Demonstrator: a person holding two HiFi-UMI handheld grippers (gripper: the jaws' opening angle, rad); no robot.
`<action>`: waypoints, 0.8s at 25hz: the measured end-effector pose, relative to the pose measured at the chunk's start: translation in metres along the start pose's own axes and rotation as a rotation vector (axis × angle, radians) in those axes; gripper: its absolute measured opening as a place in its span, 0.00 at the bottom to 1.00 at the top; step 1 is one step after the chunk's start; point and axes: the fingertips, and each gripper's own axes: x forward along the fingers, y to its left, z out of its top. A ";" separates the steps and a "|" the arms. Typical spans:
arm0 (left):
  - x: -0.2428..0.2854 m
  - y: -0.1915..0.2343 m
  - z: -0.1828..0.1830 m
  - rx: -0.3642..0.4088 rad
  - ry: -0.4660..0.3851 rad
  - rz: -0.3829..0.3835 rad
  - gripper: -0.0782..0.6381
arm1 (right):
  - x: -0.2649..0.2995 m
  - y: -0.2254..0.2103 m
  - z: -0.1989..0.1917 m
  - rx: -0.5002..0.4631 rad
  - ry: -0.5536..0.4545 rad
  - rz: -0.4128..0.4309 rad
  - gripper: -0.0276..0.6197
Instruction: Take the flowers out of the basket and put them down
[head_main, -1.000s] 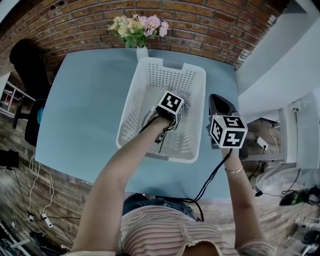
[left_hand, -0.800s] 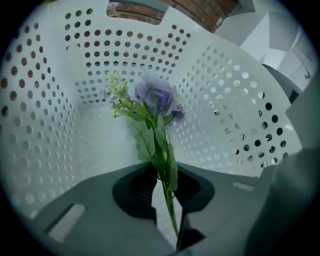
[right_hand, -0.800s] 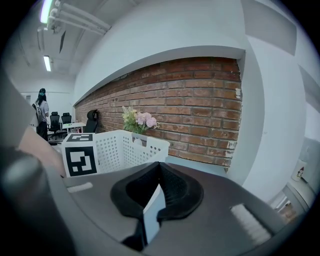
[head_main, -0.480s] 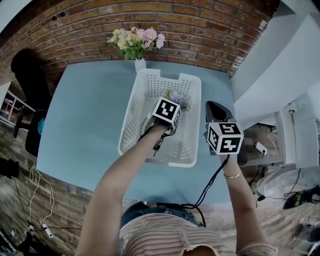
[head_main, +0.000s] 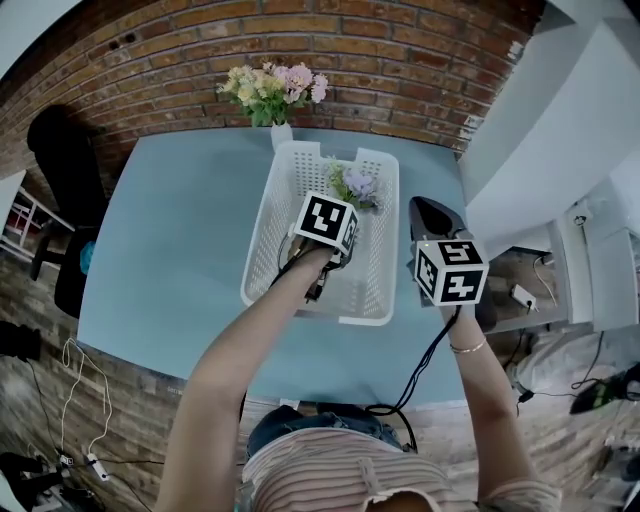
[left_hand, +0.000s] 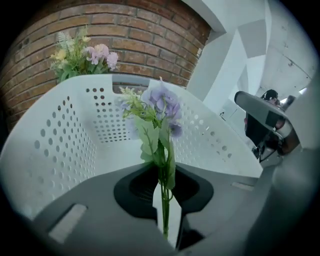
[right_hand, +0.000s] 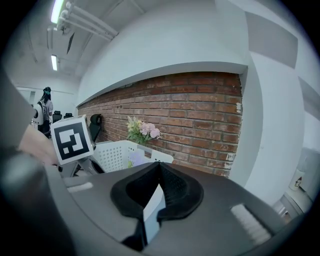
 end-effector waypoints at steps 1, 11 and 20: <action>-0.005 -0.002 0.005 0.004 -0.018 0.000 0.21 | -0.001 0.001 0.002 -0.004 -0.004 0.001 0.05; -0.049 -0.011 0.045 -0.005 -0.180 -0.017 0.21 | -0.013 0.016 0.026 -0.019 -0.060 0.045 0.05; -0.105 -0.012 0.088 0.009 -0.338 -0.004 0.20 | -0.024 0.027 0.046 -0.023 -0.110 0.086 0.05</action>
